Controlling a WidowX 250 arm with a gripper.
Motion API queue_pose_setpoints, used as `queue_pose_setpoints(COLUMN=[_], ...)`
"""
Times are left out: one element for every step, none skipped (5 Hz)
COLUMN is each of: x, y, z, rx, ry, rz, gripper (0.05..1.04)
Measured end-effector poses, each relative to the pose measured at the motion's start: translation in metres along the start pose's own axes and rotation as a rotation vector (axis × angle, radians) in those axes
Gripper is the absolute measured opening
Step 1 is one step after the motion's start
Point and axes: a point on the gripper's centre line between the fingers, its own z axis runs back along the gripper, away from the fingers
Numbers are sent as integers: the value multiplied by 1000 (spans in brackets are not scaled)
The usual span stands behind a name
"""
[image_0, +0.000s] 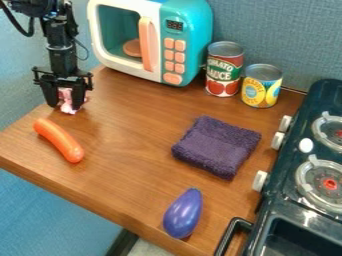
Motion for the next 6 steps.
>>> queue_pose_setpoints(x=[-9,-20,-26,-39,-71,-105], y=[-2,-9,-31,-71,-99,-126], z=[1,36,74,87,85,62], rx=[-10,-45,-39,11,1,-33], ry=[-7,-78,-204,-256,-222,-130], rz=[-4,-61,-149,-293,-413,-530], gripper=[435,300,261,261,261,261])
